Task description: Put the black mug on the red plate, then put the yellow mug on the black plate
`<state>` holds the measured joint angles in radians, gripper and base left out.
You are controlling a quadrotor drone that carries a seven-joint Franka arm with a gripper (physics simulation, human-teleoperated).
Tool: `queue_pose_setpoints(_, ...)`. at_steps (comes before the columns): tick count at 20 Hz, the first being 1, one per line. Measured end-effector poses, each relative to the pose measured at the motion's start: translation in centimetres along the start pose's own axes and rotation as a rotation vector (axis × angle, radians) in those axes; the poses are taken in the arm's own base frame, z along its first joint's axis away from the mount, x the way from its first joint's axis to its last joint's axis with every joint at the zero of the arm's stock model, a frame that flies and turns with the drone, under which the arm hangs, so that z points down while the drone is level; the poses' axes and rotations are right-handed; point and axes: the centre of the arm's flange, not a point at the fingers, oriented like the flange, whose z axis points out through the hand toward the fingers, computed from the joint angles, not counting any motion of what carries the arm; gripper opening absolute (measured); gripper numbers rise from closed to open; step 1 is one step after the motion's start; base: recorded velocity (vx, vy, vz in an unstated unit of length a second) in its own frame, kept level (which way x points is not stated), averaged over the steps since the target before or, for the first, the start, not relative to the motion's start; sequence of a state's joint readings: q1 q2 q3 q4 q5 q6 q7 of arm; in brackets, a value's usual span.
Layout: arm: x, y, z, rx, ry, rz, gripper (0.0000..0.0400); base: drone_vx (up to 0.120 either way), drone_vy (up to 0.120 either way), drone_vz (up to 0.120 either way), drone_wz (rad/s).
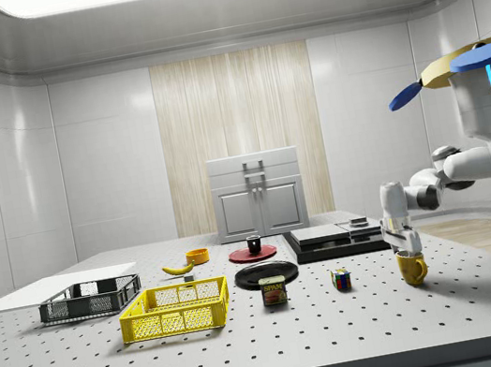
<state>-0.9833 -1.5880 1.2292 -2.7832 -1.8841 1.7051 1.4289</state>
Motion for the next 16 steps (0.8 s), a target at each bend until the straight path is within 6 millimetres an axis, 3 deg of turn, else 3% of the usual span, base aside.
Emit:
queue_pose_setpoints(15,0.29,-0.29,-0.40,0.000,0.000,0.000,0.0400,0.000,0.000,0.000,0.000)
queue_pose_setpoints(16,0.29,-0.30,-0.48,0.000,0.000,0.000,0.0336,0.000,0.000,0.000,0.000)
